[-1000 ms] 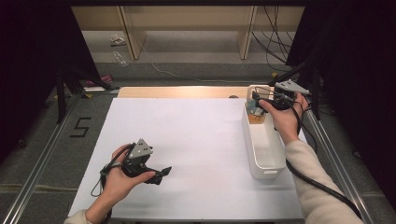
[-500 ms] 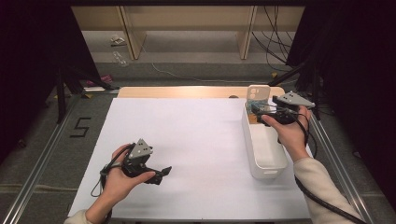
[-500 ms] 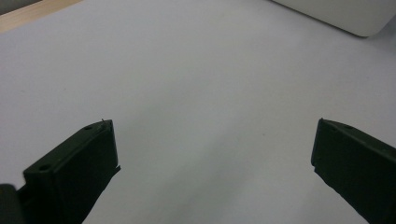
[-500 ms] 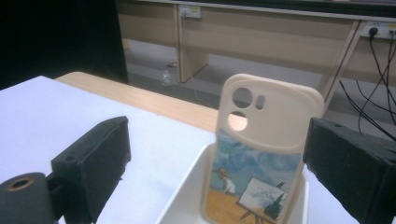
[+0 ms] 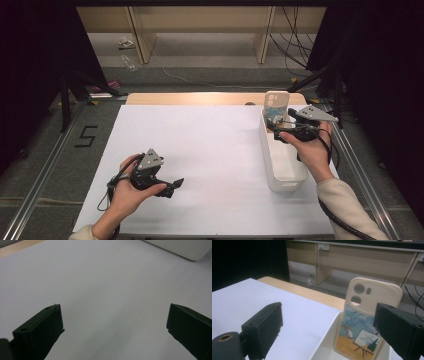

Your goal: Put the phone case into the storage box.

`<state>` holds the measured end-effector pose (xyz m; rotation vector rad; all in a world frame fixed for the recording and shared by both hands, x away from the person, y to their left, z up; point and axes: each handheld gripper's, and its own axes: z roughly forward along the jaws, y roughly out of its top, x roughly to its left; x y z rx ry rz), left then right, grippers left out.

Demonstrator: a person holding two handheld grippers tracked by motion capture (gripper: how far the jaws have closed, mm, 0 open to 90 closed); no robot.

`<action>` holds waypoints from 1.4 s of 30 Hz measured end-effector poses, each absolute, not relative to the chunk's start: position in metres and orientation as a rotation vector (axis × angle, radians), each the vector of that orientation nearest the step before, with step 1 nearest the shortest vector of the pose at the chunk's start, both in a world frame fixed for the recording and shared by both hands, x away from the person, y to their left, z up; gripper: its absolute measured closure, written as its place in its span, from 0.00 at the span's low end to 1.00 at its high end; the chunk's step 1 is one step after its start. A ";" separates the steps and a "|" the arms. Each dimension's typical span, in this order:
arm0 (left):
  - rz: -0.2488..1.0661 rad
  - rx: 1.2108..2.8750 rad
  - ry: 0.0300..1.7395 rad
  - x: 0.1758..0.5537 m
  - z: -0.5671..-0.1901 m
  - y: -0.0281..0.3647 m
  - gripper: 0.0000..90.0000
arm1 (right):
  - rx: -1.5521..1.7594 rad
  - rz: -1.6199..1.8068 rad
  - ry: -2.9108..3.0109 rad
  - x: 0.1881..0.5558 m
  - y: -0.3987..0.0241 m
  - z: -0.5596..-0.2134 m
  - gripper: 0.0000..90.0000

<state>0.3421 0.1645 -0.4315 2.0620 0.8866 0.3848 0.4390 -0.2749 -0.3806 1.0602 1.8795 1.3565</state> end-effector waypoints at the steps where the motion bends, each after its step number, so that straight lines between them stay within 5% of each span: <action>1: 0.385 2.061 0.888 0.342 -0.431 0.164 0.00 | 1.059 1.358 1.883 0.438 -0.275 -0.381 0.11; 42: 0.387 2.056 0.890 0.340 -0.430 0.165 0.00 | 0.927 1.446 2.053 0.360 -0.282 -0.396 0.15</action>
